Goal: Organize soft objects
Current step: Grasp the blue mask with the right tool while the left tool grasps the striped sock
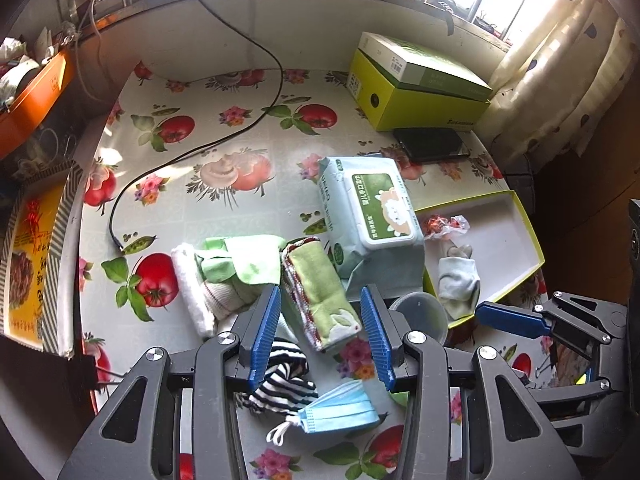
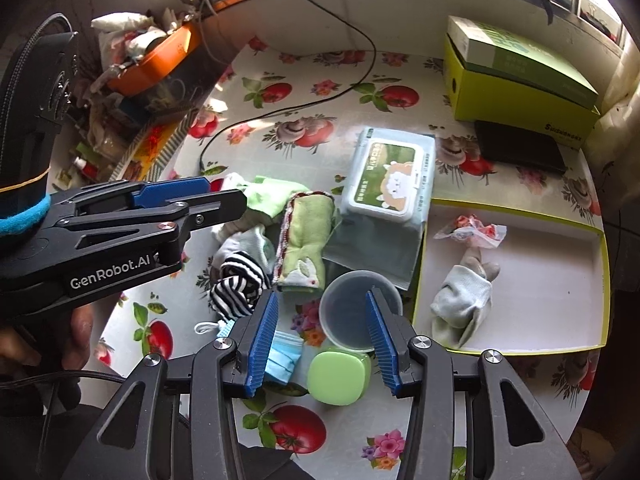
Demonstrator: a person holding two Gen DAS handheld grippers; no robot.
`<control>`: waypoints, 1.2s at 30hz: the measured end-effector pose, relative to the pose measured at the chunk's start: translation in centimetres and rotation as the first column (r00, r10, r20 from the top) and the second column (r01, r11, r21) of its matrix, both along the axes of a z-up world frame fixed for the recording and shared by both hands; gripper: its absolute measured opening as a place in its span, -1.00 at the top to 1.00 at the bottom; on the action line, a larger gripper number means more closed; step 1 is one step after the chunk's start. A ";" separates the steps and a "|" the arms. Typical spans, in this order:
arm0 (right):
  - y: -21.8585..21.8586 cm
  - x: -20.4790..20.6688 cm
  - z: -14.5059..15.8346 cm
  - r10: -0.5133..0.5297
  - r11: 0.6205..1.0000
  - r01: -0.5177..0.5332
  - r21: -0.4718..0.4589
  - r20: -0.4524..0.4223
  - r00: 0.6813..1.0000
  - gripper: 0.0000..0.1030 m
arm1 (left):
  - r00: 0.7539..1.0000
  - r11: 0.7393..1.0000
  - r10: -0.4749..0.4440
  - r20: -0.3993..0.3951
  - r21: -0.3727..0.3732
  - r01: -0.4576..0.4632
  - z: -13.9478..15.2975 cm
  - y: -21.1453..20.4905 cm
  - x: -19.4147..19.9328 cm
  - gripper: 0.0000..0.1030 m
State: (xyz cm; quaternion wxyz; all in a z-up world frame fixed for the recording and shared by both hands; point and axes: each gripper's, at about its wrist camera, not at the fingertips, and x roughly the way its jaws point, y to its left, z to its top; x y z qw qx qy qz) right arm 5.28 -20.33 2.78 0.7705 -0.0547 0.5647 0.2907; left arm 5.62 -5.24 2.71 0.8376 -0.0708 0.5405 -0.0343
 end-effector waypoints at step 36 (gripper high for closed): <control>10.0 -4.3 -8.7 0.428 0.879 -0.446 -0.169 -0.133 0.894 0.81 | 0.953 0.956 0.255 -0.164 -0.103 -0.274 -6.1 11.2 -5.8 0.16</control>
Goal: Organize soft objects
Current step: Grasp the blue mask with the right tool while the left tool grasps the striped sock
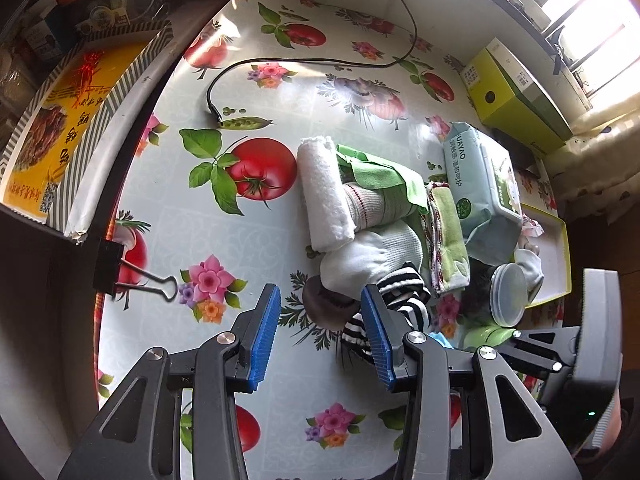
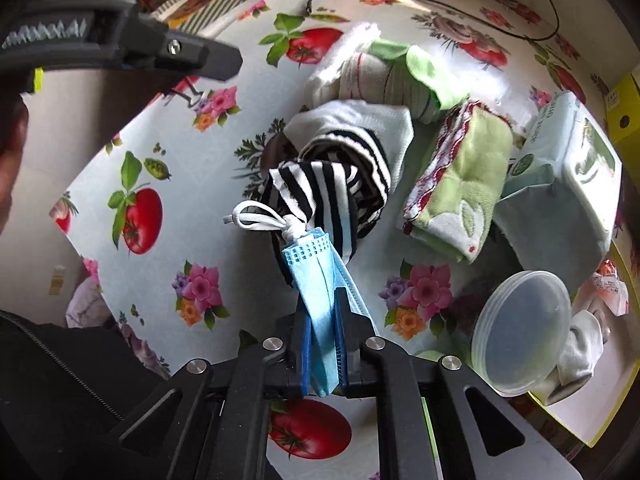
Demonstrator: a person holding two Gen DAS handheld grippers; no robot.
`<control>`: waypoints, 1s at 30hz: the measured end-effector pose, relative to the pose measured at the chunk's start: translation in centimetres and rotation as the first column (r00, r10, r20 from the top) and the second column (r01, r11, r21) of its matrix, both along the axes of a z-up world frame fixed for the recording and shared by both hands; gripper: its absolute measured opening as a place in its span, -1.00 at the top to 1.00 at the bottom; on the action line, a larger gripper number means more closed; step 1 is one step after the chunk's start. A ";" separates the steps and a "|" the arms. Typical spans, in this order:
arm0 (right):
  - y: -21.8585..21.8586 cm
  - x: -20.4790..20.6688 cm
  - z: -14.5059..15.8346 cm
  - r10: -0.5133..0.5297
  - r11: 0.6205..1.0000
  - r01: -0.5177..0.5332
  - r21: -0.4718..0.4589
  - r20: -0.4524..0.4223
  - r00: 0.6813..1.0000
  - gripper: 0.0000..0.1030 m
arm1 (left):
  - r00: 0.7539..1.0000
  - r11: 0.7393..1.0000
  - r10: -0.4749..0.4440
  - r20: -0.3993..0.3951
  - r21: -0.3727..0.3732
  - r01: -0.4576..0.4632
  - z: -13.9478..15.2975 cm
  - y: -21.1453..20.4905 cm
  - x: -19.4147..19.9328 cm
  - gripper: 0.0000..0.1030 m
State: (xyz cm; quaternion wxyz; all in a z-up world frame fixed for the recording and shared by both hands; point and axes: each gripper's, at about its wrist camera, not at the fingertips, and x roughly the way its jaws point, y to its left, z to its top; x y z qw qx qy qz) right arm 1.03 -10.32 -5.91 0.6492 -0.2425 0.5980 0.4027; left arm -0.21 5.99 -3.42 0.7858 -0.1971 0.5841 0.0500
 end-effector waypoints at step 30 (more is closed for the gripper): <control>-5.4 3.6 5.8 -0.259 0.958 0.250 0.139 0.053 0.964 0.82 | 0.977 0.978 -0.196 -0.081 -0.083 0.190 -5.6 -6.7 1.1 0.57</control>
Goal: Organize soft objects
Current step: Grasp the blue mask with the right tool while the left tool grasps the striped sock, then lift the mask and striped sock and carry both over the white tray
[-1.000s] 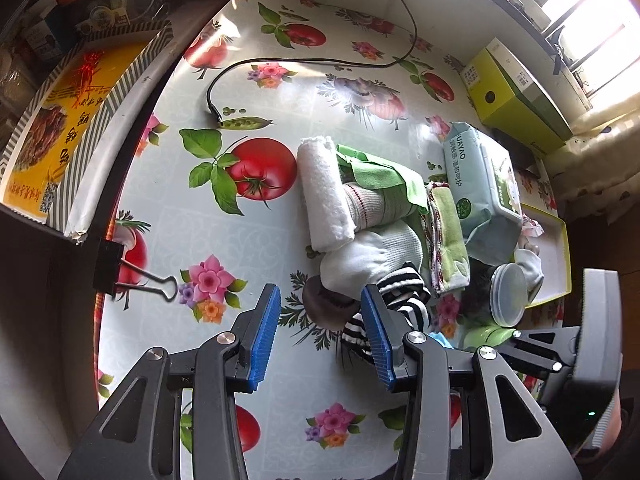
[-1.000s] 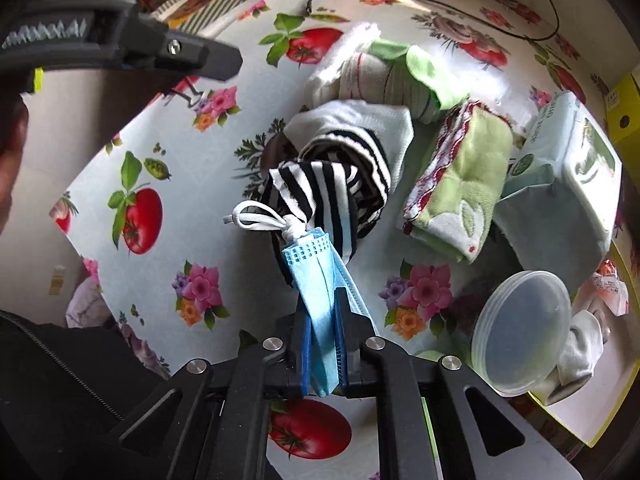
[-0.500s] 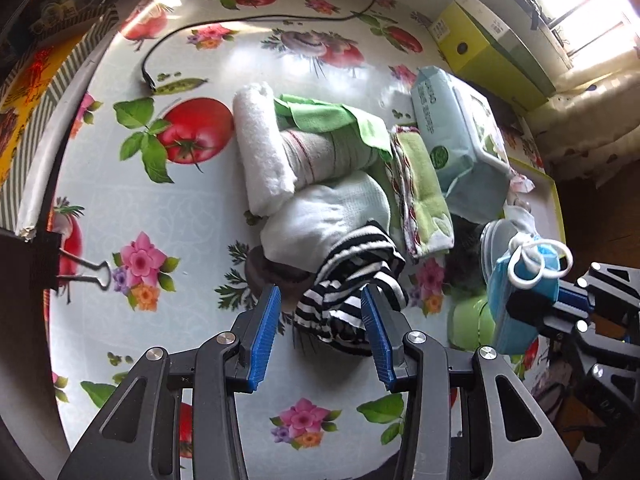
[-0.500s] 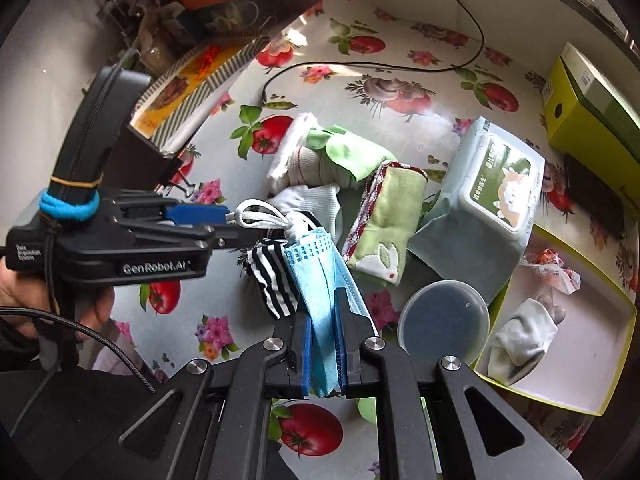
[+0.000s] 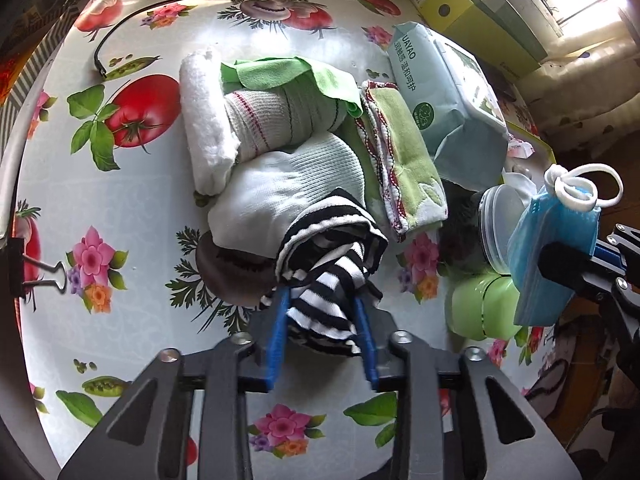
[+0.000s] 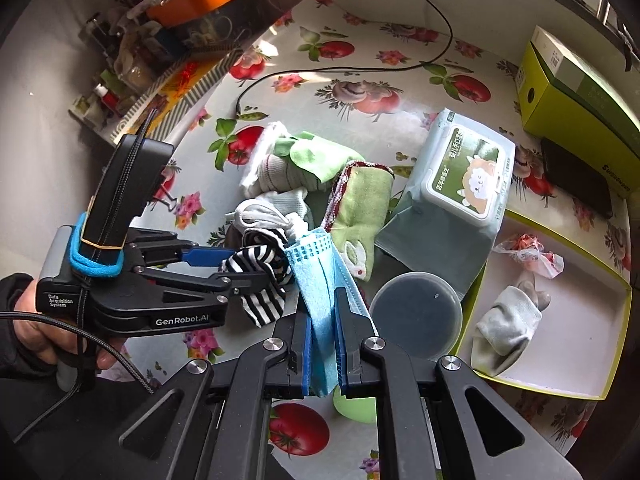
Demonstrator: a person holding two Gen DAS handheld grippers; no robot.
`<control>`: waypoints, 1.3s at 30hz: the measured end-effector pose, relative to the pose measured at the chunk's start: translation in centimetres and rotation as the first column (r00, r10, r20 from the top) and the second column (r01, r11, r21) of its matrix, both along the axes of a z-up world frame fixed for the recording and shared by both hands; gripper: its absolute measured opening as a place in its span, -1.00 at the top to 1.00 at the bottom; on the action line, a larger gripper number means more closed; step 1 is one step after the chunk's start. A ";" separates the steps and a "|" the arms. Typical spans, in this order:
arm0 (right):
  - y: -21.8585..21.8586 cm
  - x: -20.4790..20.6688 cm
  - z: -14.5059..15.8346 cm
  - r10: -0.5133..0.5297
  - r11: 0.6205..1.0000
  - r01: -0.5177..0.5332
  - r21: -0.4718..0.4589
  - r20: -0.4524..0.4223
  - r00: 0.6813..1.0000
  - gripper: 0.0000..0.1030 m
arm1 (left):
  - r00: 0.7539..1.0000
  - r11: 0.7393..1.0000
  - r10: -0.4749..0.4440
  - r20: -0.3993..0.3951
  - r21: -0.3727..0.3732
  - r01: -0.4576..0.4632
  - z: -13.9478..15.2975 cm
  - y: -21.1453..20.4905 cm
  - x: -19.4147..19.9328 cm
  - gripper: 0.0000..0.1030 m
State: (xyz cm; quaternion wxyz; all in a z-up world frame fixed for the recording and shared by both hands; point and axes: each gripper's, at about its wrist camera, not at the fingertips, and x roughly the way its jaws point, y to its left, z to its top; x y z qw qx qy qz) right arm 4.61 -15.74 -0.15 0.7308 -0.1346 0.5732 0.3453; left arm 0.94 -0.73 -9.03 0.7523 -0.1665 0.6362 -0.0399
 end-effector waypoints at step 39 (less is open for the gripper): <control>-9.0 3.2 4.3 -0.274 0.961 0.268 0.071 0.106 0.956 0.82 | 0.970 0.995 -0.097 0.223 0.040 0.090 10.0 -2.9 4.8 0.85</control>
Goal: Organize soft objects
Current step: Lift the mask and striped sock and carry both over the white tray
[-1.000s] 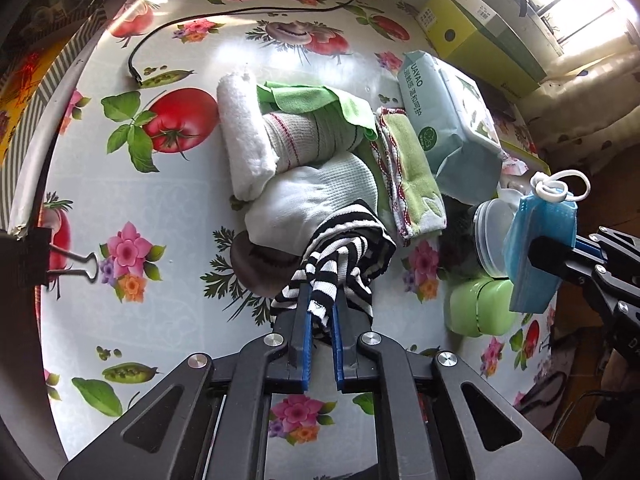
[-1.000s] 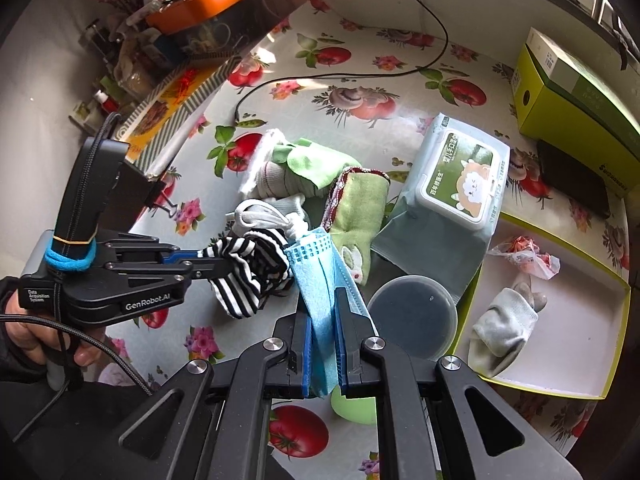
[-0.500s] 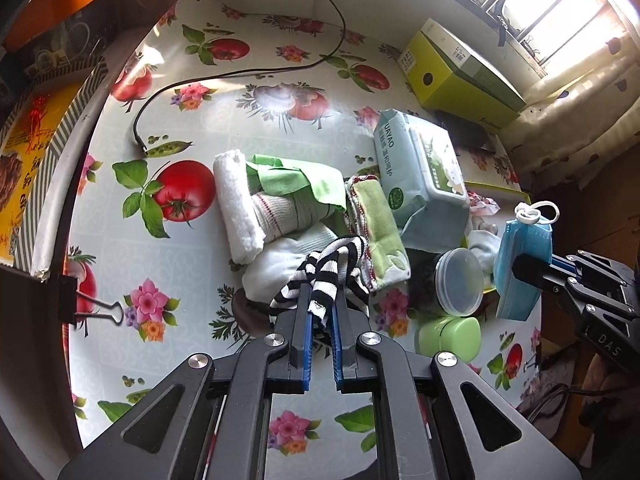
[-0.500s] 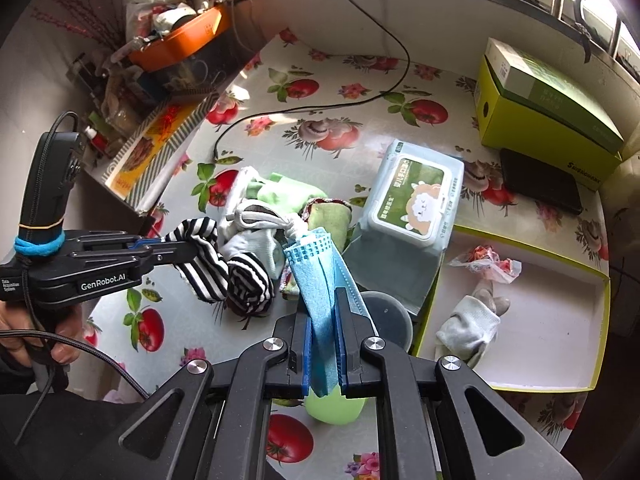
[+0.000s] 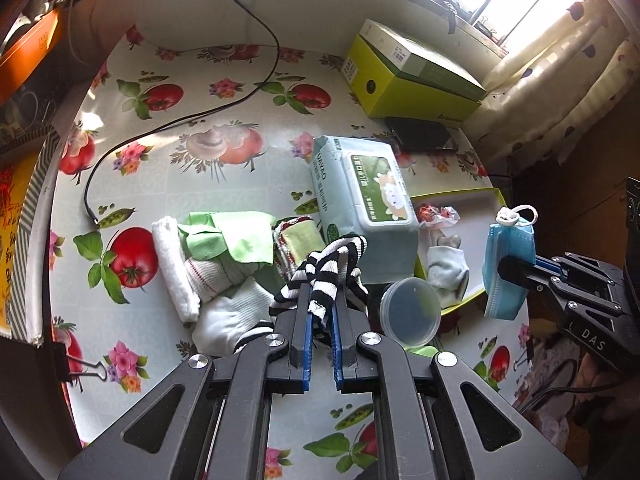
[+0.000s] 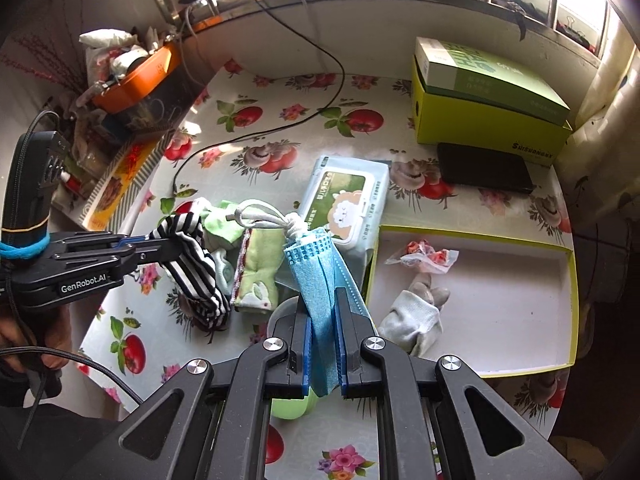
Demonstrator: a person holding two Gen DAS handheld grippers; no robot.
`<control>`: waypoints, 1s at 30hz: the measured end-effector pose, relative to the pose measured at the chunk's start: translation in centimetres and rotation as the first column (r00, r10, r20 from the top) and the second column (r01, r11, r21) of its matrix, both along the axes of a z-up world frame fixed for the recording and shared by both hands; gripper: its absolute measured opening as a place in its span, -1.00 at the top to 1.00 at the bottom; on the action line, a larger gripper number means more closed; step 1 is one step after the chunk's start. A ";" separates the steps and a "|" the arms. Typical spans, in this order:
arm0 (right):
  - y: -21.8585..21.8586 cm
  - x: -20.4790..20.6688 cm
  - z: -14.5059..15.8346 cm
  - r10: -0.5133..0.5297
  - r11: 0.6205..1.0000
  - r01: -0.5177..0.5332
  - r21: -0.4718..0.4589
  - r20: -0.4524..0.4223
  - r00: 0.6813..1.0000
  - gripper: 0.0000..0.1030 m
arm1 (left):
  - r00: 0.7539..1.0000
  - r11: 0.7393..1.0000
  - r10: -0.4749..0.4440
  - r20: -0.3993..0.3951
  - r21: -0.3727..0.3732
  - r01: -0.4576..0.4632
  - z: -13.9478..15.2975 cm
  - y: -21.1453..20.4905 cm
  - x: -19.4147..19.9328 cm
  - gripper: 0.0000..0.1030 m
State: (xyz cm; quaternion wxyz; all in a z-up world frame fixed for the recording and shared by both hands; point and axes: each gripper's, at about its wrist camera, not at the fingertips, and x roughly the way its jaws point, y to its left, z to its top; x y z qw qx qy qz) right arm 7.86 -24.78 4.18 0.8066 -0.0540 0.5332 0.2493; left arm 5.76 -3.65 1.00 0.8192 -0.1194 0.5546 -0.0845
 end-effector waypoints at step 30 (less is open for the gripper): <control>-10.1 1.8 -1.7 -0.223 0.974 0.224 0.033 -0.018 0.975 0.82 | 0.974 0.975 -0.223 0.029 0.022 0.223 2.3 -10.6 5.0 0.85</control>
